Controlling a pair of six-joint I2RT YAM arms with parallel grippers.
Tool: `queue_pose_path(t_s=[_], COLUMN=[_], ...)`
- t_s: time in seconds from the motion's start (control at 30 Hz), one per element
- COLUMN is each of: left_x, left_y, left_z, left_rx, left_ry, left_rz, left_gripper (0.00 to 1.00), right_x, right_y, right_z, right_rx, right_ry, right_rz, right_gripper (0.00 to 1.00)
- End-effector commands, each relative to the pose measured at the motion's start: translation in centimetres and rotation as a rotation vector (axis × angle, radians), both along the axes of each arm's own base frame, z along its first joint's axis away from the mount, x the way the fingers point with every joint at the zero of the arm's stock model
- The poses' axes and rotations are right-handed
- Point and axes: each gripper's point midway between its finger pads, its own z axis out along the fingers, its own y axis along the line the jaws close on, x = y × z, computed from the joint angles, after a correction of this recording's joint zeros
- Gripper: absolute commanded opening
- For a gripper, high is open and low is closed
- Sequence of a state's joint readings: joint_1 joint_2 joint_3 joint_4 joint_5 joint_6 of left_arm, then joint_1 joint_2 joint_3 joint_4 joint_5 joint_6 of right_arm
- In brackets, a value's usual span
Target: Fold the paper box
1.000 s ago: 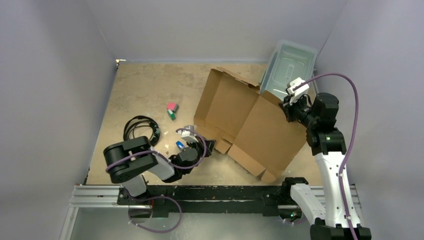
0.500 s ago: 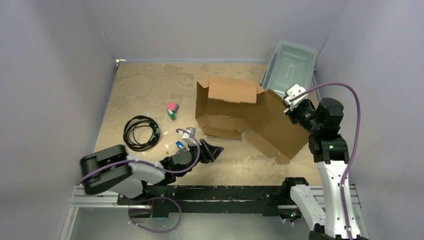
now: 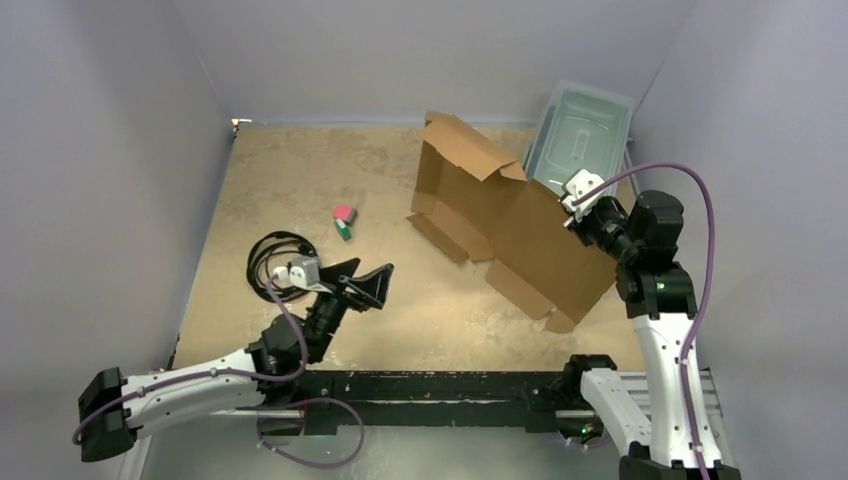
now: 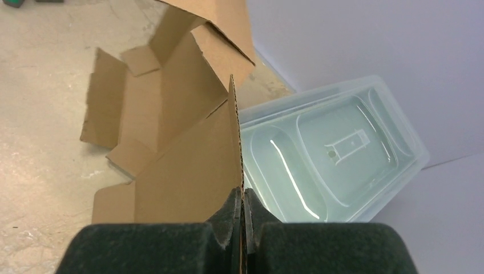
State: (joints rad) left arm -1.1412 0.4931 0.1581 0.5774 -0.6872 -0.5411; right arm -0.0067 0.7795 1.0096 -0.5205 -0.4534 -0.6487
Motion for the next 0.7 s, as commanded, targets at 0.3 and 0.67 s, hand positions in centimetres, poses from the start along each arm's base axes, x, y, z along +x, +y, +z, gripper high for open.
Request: queue_pose_path(t_s=[0.3,0.67], left_x=[11.2,15.1], left_y=[-2.5,-3.2], left_z=[-0.6,2.5], left_rx=[0.335,0.250], left_ry=[-0.166,-0.293], left_rz=[0.020,-0.126], left_gripper=[0.98,0.98], right_x=[-0.5,-2.9], right_y=[1.1,2.4], right_z=[2.9,5.0], right_rx=[-0.031,-0.135], right_ry=[-0.082,-0.139], right_rz=[0.090,0.231], right_gripper=[0.00,0.00])
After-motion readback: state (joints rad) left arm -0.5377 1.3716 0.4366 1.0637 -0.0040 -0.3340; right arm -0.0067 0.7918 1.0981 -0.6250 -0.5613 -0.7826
